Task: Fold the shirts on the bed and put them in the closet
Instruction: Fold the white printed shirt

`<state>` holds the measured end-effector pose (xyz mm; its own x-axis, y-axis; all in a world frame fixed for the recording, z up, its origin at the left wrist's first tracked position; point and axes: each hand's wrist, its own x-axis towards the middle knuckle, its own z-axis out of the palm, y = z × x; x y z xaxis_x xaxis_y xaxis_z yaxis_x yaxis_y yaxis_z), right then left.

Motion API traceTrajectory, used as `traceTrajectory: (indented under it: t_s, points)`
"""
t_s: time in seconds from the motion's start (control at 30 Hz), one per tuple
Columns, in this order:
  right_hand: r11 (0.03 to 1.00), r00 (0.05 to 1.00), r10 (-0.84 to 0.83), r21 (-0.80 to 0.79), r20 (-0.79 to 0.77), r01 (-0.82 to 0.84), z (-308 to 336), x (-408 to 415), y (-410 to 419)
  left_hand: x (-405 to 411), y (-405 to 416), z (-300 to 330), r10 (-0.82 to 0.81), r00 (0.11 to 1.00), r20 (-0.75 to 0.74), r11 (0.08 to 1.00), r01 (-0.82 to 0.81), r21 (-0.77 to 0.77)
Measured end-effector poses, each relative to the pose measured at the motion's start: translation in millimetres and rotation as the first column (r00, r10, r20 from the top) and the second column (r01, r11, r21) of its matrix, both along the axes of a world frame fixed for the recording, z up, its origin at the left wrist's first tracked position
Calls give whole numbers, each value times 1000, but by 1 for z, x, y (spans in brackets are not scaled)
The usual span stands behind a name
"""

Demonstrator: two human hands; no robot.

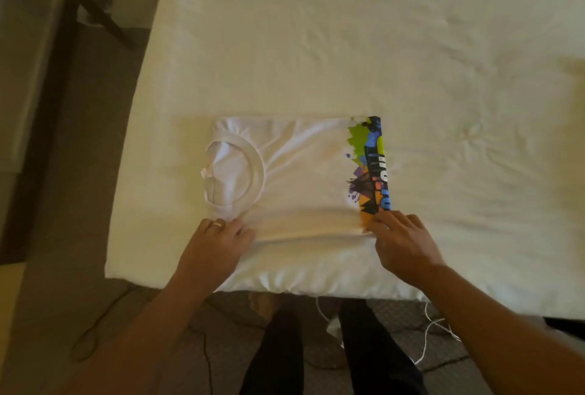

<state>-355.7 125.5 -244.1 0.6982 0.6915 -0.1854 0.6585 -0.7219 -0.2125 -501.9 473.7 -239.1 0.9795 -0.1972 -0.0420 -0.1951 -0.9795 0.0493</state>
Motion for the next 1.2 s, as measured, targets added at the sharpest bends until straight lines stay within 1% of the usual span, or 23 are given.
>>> traceTrajectory:
  t_s: [0.07, 0.13, 0.23, 0.3, 0.33, 0.4, 0.5, 0.53, 0.6, 0.67, 0.73, 0.77, 0.83, 0.87, 0.9, 0.93, 0.97, 1.0, 1.03, 1.07, 1.1, 1.2]
  points:
    - [1000, 1000, 14, -5, 16, -14, 5, 0, 2, 6, -3, 6, -4, 997, -72, 1000, 2, -29]
    - [1000, 999, -7, 20, 40, 6, 9, 6, 11, 20, -6, 13, 56, 992, -110, 996, -64, -69]
    - [983, 989, -111, 154, 99, 95, 11, 26, 38, 51, -11, 19, 208, 975, -78, 973, -215, -88]
    - [974, 980, -156, 185, 123, 132, 9, 42, 61, 76, -16, 17, 280, 959, -41, 954, -283, -98]
    - [977, 980, -161, 162, 118, 141, 6, 49, 73, 88, -21, 12, 307, 951, -34, 946, -309, -104]
    - [988, 986, -148, 64, 72, 143, 3, 60, 97, 110, -26, 1, 363, 932, -29, 926, -364, -105]
    - [983, 984, -173, -74, -34, 170, -11, 75, 113, 133, -23, -19, 465, 880, -99, 879, -472, -69]
    - [977, 980, -194, -98, -50, 189, -21, 80, 110, 136, -20, -28, 494, 859, -135, 863, -503, -43]
    - [966, 970, -235, -127, -60, 226, -36, 90, 97, 136, -12, -41, 534, 830, -159, 841, -541, -2]
    - [966, 972, -220, -154, -77, 206, -46, 97, 83, 135, -9, -49, 542, 818, -194, 837, -547, 31]
    - [974, 975, -191, -142, -114, 174, -46, 102, 77, 137, -10, -50, 562, 792, -237, 818, -575, 17]
    - [978, 973, -188, -119, -131, 173, -45, 101, 79, 135, -9, -48, 571, 792, -214, 809, -588, -15]
    - [977, 966, -214, -37, -147, 211, -37, 104, 79, 131, -10, -42, 573, 816, -76, 813, -577, -72]
    - [966, 957, -255, 9, -139, 258, -31, 106, 78, 129, -11, -38, 605, 797, -6, 795, -604, -62]
    - [942, 937, -325, 48, -129, 333, -26, 105, 77, 125, -12, -33, 677, 735, 32, 736, -675, -53]
    - [904, 903, -410, 71, -130, 421, -19, 105, 75, 122, -14, -26, 786, 618, 20, 617, -784, -66]
    - [854, 852, -499, 75, -159, 515, -14, 105, 73, 121, -17, -19, 888, 457, -52, 451, -887, -96]
    - [794, 785, -580, 64, -216, 604, -9, 104, 69, 120, -19, -13, 950, 269, -156, 251, -959, -129]
    - [734, 713, -639, 49, -288, 678, -4, 104, 67, 121, -18, -8, 960, 112, -256, 75, -986, -150]
    - [672, 633, -683, 27, -364, 740, -2, 103, 64, 121, -16, -4, 941, 18, -339, -40, -986, -163]
    - [609, 551, -716, 3, -428, 793, 1, 102, 62, 121, -14, 0, 915, -27, -403, -115, -974, -195]
    - [470, 358, -756, -73, -547, 880, 3, 104, 63, 123, -3, 4, 828, -82, -555, -306, -895, -324]
